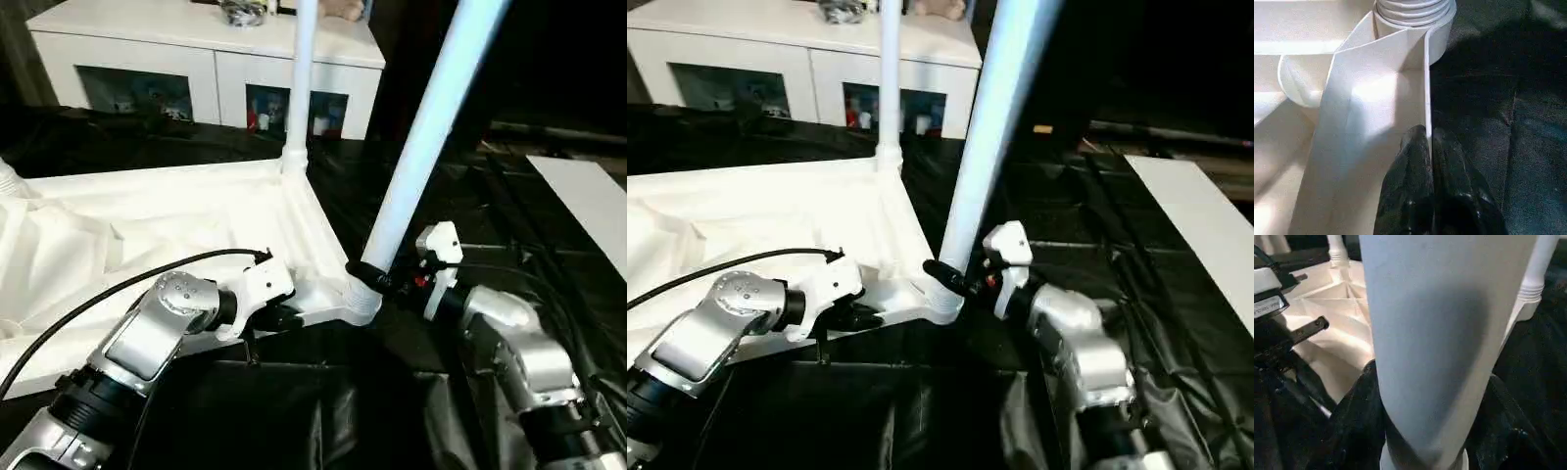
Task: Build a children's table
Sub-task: Insert table leg to table base
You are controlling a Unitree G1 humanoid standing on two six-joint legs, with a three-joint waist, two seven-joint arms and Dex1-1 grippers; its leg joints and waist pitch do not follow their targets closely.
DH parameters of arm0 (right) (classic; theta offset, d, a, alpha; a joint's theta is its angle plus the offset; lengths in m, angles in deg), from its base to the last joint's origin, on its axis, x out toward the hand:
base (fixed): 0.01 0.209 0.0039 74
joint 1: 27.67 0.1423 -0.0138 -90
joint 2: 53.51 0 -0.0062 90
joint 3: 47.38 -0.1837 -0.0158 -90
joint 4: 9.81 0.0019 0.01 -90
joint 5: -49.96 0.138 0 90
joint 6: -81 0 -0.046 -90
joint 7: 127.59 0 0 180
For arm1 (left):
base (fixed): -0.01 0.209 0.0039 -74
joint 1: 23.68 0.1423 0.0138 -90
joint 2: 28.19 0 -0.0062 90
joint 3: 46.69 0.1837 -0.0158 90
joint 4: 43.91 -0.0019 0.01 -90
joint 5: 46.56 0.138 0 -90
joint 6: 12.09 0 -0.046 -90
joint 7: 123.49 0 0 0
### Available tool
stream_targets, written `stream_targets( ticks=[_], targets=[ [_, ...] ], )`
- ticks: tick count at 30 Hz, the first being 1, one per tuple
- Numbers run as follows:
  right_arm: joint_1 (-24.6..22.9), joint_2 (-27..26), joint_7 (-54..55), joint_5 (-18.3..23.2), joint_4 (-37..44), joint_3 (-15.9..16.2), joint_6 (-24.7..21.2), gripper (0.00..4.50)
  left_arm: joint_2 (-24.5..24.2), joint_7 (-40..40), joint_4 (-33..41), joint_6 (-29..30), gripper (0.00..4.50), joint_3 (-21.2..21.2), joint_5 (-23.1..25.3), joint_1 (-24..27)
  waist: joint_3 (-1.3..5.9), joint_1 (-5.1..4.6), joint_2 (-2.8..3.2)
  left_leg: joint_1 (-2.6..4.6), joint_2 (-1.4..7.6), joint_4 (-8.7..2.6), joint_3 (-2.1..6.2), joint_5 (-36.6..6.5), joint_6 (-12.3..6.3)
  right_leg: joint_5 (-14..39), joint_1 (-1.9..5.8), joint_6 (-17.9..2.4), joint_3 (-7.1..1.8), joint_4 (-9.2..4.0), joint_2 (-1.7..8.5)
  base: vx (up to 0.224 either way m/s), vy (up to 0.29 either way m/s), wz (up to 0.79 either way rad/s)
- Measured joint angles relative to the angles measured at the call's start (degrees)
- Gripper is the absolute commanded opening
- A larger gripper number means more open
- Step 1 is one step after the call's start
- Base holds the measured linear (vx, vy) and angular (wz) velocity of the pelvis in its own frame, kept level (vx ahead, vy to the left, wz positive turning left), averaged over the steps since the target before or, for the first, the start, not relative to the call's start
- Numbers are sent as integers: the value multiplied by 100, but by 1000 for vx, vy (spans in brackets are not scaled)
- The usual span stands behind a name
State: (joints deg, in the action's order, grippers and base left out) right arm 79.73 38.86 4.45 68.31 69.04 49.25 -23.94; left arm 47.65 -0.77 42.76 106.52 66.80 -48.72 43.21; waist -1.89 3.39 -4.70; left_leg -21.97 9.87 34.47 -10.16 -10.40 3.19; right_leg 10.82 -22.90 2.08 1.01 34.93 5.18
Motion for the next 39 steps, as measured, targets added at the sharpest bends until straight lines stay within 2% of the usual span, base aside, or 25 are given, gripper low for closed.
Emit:
stream_targets(
  ticks=[6,11,17,21,24,25,26,27,28,29,30,31,32,33,34,35,36,39],
  targets=[
    [263,54,-127,9,-136,12,-428,185,-5,14,-14,10,0,0,13,0,12,-10,-18,2,1,-2,1,0,0,0,-4,0,1,2,0,0,0,0],
    [318,4,-100,8,-328,7,-429,185,-2,38,-42,27,0,6,87,0,22,-22,-35,6,1,-1,11,-1,1,3,-22,4,8,-8,0,0,0,0],
    [286,-60,-10,0,-326,-24,-428,185,3,63,-72,21,0,0,82,0,22,-52,-23,11,1,-7,23,-2,0,3,-10,4,28,-65,0,0,0,0],
    [392,-387,552,-46,-608,-113,-280,185,108,258,-298,24,0,-88,92,-28,33,-126,7,32,0,-17,24,-2,0,3,4,3,40,-95,3,0,0,0],
    [656,-746,1353,-173,-1052,-194,-91,185,376,659,-635,125,0,-135,196,-220,9,-173,41,35,9,-27,87,-4,2,8,29,-1,157,-189,18,-47,11,-8],
    [852,-944,1833,-311,-1304,-222,-7,185,588,921,-836,216,0,-190,241,-346,-19,-196,68,31,8,-28,141,-4,2,23,46,-5,231,-233,23,-79,21,-16],
    [953,-1061,2145,-376,-1465,-256,55,185,735,1097,-952,272,0,-218,285,-409,-55,-219,124,29,23,-40,196,-5,4,45,102,-26,330,-308,22,-96,30,-11],
    [999,-1136,2356,-431,-1556,-283,102,185,843,1224,-1013,321,0,-224,315,-447,-71,-211,133,5,34,-100,197,-5,4,135,161,-141,421,-256,19,-146,17,11],
    [1100,-1271,2703,-462,-1734,-425,206,185,1157,1461,-1187,461,0,-225,354,-580,-91,-126,112,-10,66,-178,72,-4,4,420,146,-318,468,170,43,-146,17,11],
    [1190,-1352,2976,-496,-1891,-556,281,185,1384,1690,-1303,569,0,-225,428,-683,-70,-5,31,-12,114,-207,-122,-1,5,550,200,-353,430,481,33,-104,-62,22],
    [1358,-1452,3238,-537,-2112,-621,325,185,1536,1925,-1328,650,0,-260,468,-738,15,79,-252,17,82,-256,-350,-25,51,700,210,-165,234,512,62,-9,-61,11],
    [1567,-1526,3489,-577,-2301,-642,350,185,1665,2100,-1366,730,0,-326,488,-797,2,76,-232,-76,60,-60,-252,-82,86,658,118,-108,202,530,75,24,-157,7],
    [1667,-1656,3766,-618,-2484,-681,446,185,1885,2295,-1418,849,0,-358,485,-806,32,175,-120,-117,-18,316,172,-103,79,657,132,-107,216,522,26,83,-83,-25],
    [1732,-1705,3954,-672,-2606,-721,501,185,2079,2446,-1448,951,0,-370,483,-807,62,198,-24,-41,-53,351,362,-89,109,653,126,-112,289,497,10,70,-61,-17],
    [1879,-1782,4165,-699,-2774,-800,596,185,2285,2624,-1462,1065,0,-399,473,-867,74,183,25,40,-29,182,317,-151,188,579,98,-144,327,456,-3,0,0,0],
    [1993,-1824,4341,-719,-2946,-858,648,185,2436,2777,-1497,1145,0,-436,475,-901,60,145,-5,33,2,115,258,-110,193,471,97,-182,283,378,-43,-57,19,16],
    [2087,-1848,4450,-724,-3080,-880,657,185,2518,2888,-1514,1181,0,-461,474,-901,54,126,-31,41,24,78,217,-83,176,372,121,-228,264,321,-64,-55,4,4],
    [2312,-1982,4676,-759,-3466,-985,820,185,2639,3104,-1556,1284,0,-573,476,-901,46,107,-48,70,41,-25,176,-65,179,284,151,-217,268,186,-80,-18,1,1]
  ],
)
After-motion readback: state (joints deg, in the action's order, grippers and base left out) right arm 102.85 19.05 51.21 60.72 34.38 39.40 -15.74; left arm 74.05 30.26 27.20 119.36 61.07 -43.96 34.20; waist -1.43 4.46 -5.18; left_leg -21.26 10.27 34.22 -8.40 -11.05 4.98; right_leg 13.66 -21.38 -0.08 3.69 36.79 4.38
